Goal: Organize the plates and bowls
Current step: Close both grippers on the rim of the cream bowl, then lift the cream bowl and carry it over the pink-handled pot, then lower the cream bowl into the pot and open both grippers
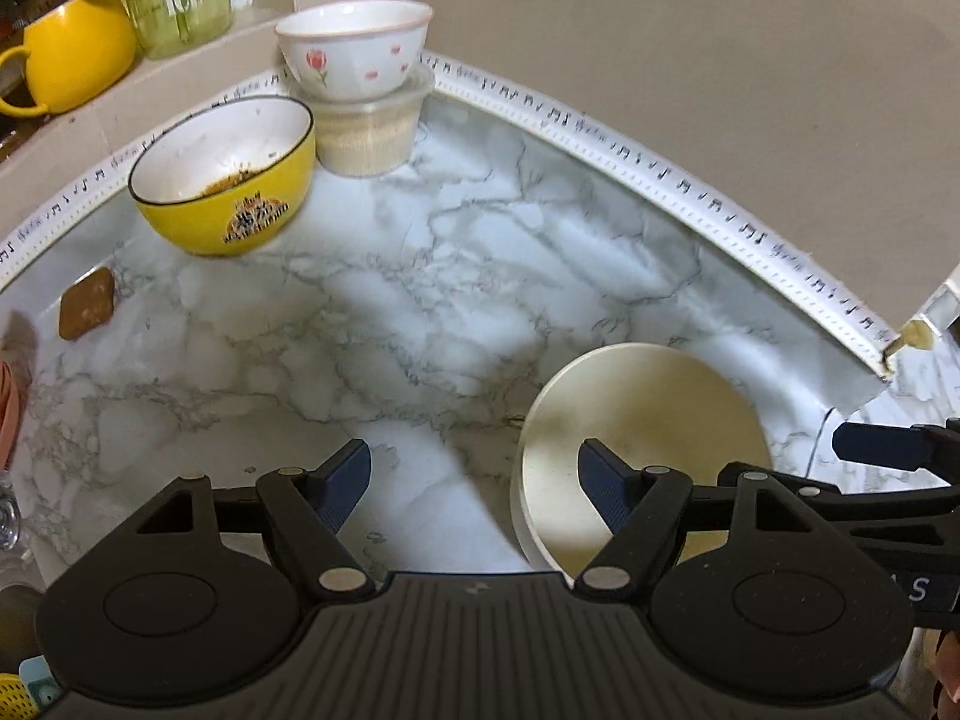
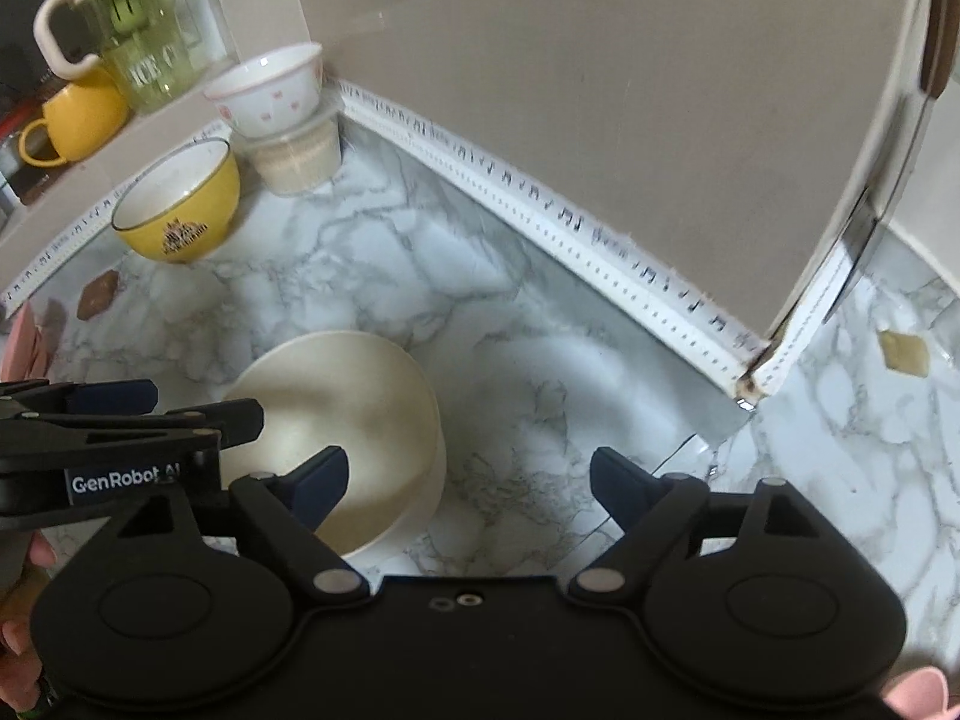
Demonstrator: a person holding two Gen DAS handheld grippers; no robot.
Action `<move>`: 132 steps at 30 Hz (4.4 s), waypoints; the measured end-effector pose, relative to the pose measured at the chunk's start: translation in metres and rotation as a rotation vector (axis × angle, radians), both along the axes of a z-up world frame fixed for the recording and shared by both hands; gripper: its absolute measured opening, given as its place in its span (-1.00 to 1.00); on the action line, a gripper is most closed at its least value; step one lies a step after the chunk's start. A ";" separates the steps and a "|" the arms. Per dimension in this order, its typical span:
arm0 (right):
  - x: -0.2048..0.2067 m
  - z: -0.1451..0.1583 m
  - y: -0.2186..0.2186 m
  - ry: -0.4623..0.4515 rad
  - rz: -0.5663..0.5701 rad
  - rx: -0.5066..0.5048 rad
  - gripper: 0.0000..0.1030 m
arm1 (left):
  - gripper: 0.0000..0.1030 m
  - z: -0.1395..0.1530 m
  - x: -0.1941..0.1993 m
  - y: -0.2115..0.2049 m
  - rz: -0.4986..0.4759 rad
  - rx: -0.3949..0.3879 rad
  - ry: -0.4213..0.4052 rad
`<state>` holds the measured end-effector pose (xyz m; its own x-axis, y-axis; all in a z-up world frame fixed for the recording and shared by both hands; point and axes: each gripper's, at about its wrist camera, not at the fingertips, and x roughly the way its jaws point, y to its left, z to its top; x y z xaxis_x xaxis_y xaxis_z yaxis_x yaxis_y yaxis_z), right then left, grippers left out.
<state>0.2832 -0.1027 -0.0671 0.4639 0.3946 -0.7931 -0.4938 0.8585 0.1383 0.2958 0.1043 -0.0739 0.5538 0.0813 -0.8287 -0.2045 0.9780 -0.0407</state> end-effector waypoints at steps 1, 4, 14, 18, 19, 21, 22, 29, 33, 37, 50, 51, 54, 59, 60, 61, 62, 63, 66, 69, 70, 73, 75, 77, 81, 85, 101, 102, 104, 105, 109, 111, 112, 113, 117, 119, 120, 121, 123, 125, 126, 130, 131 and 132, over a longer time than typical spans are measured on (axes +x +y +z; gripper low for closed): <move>0.002 -0.002 0.002 0.003 -0.002 -0.004 0.60 | 0.47 -0.003 0.001 0.000 0.001 0.003 0.005; 0.006 -0.008 0.005 0.014 -0.005 -0.015 0.57 | 0.46 -0.010 0.005 -0.001 0.001 0.007 0.020; 0.009 -0.020 0.010 0.038 -0.011 -0.030 0.28 | 0.13 -0.015 0.007 -0.010 -0.017 0.020 0.017; 0.007 -0.023 0.013 0.046 -0.002 -0.028 -0.05 | -0.29 -0.016 0.006 -0.014 -0.033 0.032 0.026; 0.006 -0.023 0.014 0.047 -0.002 -0.029 -0.14 | -0.34 -0.017 0.006 -0.015 -0.035 0.033 0.027; 0.005 -0.023 0.015 0.047 0.002 -0.020 -0.19 | -0.51 -0.017 0.005 -0.016 -0.037 0.041 0.026; 0.005 -0.023 0.015 0.045 0.004 -0.017 -0.27 | -0.54 -0.016 0.005 -0.018 -0.041 0.047 0.026; 0.000 -0.020 0.020 0.041 0.013 -0.021 -0.75 | -0.85 -0.013 0.001 -0.027 -0.076 0.054 0.020; -0.002 -0.019 0.020 0.029 0.000 -0.031 -0.85 | -0.88 -0.012 -0.001 -0.031 -0.084 0.057 0.024; -0.006 -0.016 0.018 0.017 -0.006 -0.040 -0.87 | -0.90 -0.010 -0.005 -0.032 -0.088 0.040 0.029; -0.035 0.027 0.002 -0.026 0.003 -0.032 -0.87 | -0.91 0.041 -0.038 -0.039 -0.127 0.031 -0.018; -0.039 0.031 0.000 -0.026 0.000 -0.027 -0.87 | -0.91 0.045 -0.043 -0.041 -0.130 0.034 -0.020; -0.051 0.043 -0.006 -0.042 0.002 -0.028 -0.87 | -0.91 0.057 -0.054 -0.046 -0.142 0.037 -0.024; -0.073 0.063 -0.017 -0.068 -0.001 -0.025 -0.87 | -0.91 0.075 -0.079 -0.053 -0.165 0.036 -0.036; -0.078 0.067 -0.019 -0.071 0.000 -0.024 -0.87 | -0.91 0.079 -0.085 -0.055 -0.171 0.039 -0.039; -0.083 0.070 -0.021 -0.073 -0.002 -0.022 -0.87 | -0.91 0.082 -0.090 -0.057 -0.176 0.041 -0.041; -0.088 0.074 -0.023 -0.078 -0.002 -0.021 -0.87 | -0.91 0.085 -0.096 -0.058 -0.178 0.042 -0.041; -0.094 0.077 -0.025 -0.084 -0.001 -0.020 -0.87 | -0.91 0.088 -0.102 -0.059 -0.182 0.042 -0.043; -0.110 0.082 -0.031 -0.090 0.003 -0.017 -0.87 | -0.91 0.093 -0.117 -0.061 -0.191 0.042 -0.040; -0.124 0.084 -0.035 -0.082 0.004 -0.011 -0.87 | -0.91 0.094 -0.130 -0.060 -0.193 0.037 -0.038; -0.128 0.083 -0.036 -0.078 0.006 -0.008 -0.86 | -0.91 0.093 -0.134 -0.060 -0.191 0.038 -0.036; -0.141 0.079 -0.037 -0.065 0.010 -0.003 -0.86 | -0.91 0.088 -0.144 -0.059 -0.190 0.038 -0.024; -0.147 0.072 -0.037 -0.042 0.011 0.000 -0.86 | -0.91 0.084 -0.151 -0.059 -0.191 0.038 -0.017; -0.153 0.065 -0.039 -0.023 0.010 0.005 -0.86 | -0.91 0.078 -0.157 -0.059 -0.191 0.041 -0.009; -0.162 0.051 -0.042 0.016 0.007 0.013 -0.86 | -0.91 0.068 -0.164 -0.063 -0.190 0.048 0.008; -0.167 0.041 -0.044 0.037 0.006 0.016 -0.86 | -0.91 0.061 -0.167 -0.066 -0.192 0.056 0.018; -0.169 0.022 -0.042 0.055 0.017 0.011 -0.85 | -0.91 0.046 -0.168 -0.070 -0.191 0.084 0.028; -0.169 0.021 -0.042 0.056 0.018 0.012 -0.85 | -0.90 0.045 -0.168 -0.071 -0.193 0.087 0.025; -0.170 0.021 -0.042 0.048 0.022 0.012 -0.85 | -0.90 0.044 -0.169 -0.073 -0.202 0.095 0.023; -0.171 0.021 -0.042 0.042 0.023 0.010 -0.82 | -0.90 0.044 -0.170 -0.074 -0.203 0.101 0.021; -0.171 0.019 -0.041 0.041 0.033 0.001 -0.81 | -0.90 0.044 -0.170 -0.074 -0.205 0.096 0.020; -0.170 0.018 -0.041 0.050 0.034 0.007 -0.76 | -0.90 0.044 -0.170 -0.072 -0.205 0.084 0.020; -0.170 0.018 -0.041 0.052 0.034 0.010 -0.75 | -0.90 0.044 -0.170 -0.071 -0.202 0.075 0.019; -0.170 0.018 -0.041 0.051 0.036 0.014 -0.74 | -0.90 0.044 -0.170 -0.069 -0.200 0.070 0.018; -0.171 0.018 -0.043 0.054 0.040 0.028 -0.66 | -0.90 0.044 -0.172 -0.065 -0.196 0.052 0.018; -0.173 0.019 -0.043 0.051 0.044 0.032 -0.62 | -0.90 0.045 -0.174 -0.064 -0.195 0.049 0.017; -0.173 0.020 -0.043 0.048 0.046 0.035 -0.57 | -0.90 0.045 -0.174 -0.064 -0.193 0.048 0.019; -0.174 0.021 -0.043 0.046 0.046 0.039 -0.51 | -0.90 0.045 -0.174 -0.064 -0.193 0.047 0.020; -0.175 0.023 -0.043 0.035 0.043 0.044 -0.37 | -0.90 0.046 -0.175 -0.064 -0.194 0.041 0.018; -0.177 0.026 -0.044 0.016 0.044 0.047 -0.29 | -0.90 0.047 -0.178 -0.064 -0.200 0.032 0.012; -0.177 0.028 -0.045 0.011 0.043 0.050 -0.26 | -0.90 0.048 -0.180 -0.064 -0.202 0.032 0.009; -0.180 0.034 -0.048 -0.002 0.039 0.063 -0.16 | -0.89 0.052 -0.186 -0.064 -0.209 0.025 -0.004; -0.181 0.035 -0.048 -0.006 0.039 0.066 -0.14 | -0.89 0.054 -0.187 -0.064 -0.210 0.022 -0.008; -0.182 0.037 -0.049 -0.011 0.039 0.070 -0.12 | -0.89 0.055 -0.189 -0.064 -0.212 0.018 -0.013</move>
